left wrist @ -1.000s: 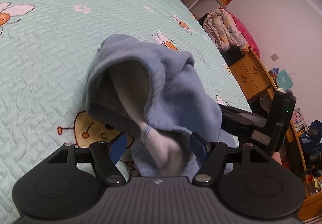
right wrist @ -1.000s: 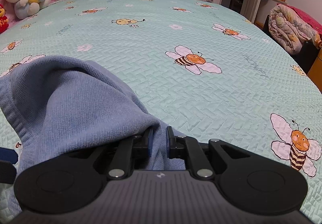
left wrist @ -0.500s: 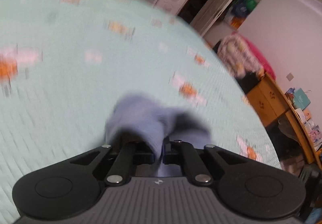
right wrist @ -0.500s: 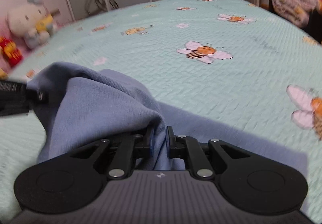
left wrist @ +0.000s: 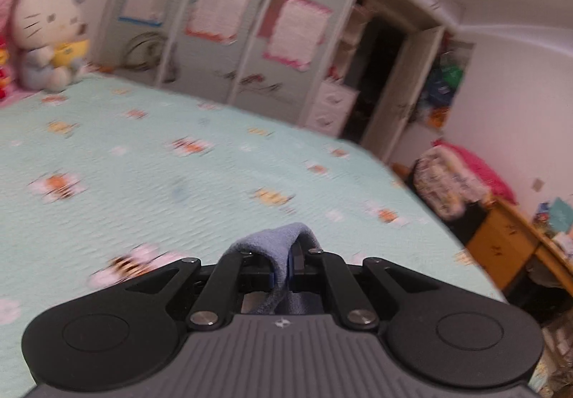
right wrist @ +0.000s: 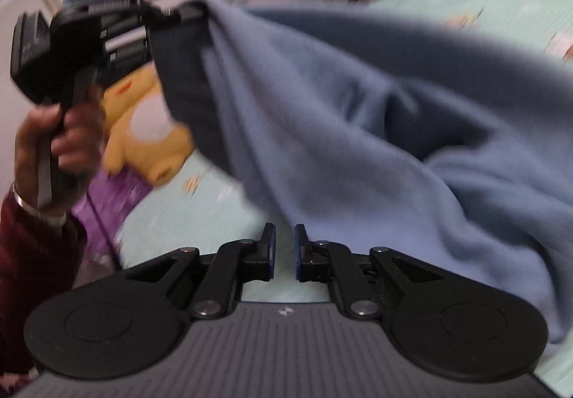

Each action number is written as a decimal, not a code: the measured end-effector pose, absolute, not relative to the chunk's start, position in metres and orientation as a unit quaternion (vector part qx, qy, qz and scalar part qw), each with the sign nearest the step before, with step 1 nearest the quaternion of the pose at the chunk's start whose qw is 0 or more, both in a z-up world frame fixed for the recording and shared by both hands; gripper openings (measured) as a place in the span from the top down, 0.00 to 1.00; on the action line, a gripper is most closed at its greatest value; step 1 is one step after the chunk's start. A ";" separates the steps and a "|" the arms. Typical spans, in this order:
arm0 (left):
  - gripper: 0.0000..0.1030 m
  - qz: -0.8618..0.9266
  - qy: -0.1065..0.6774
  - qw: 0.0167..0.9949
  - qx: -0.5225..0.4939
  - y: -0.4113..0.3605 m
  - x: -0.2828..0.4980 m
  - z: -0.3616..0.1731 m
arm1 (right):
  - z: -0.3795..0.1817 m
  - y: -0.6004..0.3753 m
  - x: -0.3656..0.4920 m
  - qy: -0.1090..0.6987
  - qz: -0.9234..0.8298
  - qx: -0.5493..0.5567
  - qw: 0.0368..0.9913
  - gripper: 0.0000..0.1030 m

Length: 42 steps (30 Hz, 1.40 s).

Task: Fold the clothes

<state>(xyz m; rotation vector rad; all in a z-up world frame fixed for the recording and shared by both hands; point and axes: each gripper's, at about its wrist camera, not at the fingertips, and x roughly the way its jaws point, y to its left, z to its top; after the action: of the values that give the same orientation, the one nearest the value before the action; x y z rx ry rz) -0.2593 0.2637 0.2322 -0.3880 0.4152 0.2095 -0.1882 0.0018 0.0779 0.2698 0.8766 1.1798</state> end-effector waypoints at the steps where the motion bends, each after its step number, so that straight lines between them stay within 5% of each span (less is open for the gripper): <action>1: 0.95 0.113 0.221 0.948 -0.200 0.271 -0.263 0.217 | 0.069 0.004 -0.194 0.410 0.538 0.118 0.727 0.88; 8: 0.95 0.144 0.313 0.901 -0.264 0.297 -0.292 0.121 | 0.049 -0.052 -0.192 0.430 0.478 0.142 0.752 0.76; 12: 0.95 0.130 0.300 0.907 -0.265 0.296 -0.309 0.123 | 0.067 -0.091 -0.182 0.383 0.445 0.149 0.795 0.73; 15: 0.94 0.098 0.288 0.919 -0.249 0.282 -0.318 0.141 | 0.083 -0.096 -0.175 0.344 0.430 0.122 0.826 0.50; 19: 0.93 0.063 0.303 0.924 -0.225 0.260 -0.335 0.145 | 0.096 -0.072 -0.161 0.312 0.421 0.064 0.849 0.39; 34: 0.93 -0.007 0.399 0.882 -0.251 0.228 -0.353 0.068 | 0.129 0.052 -0.147 0.260 0.519 -0.103 0.808 0.22; 42: 0.92 -0.019 0.411 0.868 -0.277 0.234 -0.356 0.044 | 0.107 0.190 -0.168 0.291 0.594 -0.219 0.717 0.22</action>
<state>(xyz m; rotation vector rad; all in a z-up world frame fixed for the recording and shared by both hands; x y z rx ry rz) -0.3560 0.2343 0.0441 -0.5800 0.8604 -0.0401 -0.1684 0.1902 0.1066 -0.4845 0.6440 1.3153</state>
